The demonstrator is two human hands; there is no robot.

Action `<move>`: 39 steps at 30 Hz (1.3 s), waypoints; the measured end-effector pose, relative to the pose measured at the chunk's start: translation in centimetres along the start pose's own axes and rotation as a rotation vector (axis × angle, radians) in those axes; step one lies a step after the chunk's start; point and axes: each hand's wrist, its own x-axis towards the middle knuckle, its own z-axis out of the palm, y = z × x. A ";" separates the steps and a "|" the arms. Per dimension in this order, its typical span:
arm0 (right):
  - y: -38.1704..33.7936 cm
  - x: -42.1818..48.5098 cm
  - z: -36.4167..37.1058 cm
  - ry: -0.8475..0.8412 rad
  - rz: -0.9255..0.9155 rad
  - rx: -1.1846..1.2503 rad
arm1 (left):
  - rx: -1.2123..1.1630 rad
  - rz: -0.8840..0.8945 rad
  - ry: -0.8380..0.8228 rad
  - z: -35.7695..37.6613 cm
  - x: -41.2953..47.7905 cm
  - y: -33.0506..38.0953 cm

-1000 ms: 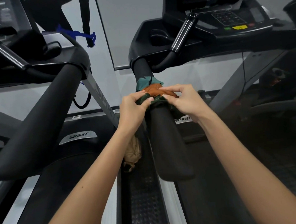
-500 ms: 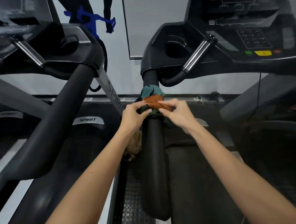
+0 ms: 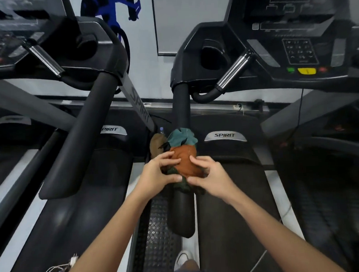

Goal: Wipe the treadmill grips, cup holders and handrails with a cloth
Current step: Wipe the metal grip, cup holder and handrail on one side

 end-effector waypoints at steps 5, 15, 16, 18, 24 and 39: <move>-1.1 2.1 0.6 0.249 -0.120 -0.092 | 0.077 0.024 0.195 0.6 1.3 0.9; 1.4 -4.5 1.0 0.069 -0.033 -0.024 | 0.070 -0.002 -0.174 -0.7 -3.7 0.5; 1.5 -5.0 1.1 0.054 -0.025 -0.005 | 0.083 0.009 -0.183 -0.6 -4.0 0.4; 1.6 -5.3 1.1 0.042 -0.020 0.023 | 0.096 0.031 -0.171 -0.5 -4.3 0.4; 1.2 -3.7 1.3 0.154 -0.061 0.056 | 0.051 0.039 -0.001 0.3 -3.3 0.5; -1.3 7.6 -1.0 0.322 -0.078 -0.097 | 0.033 0.036 0.234 0.0 7.3 0.6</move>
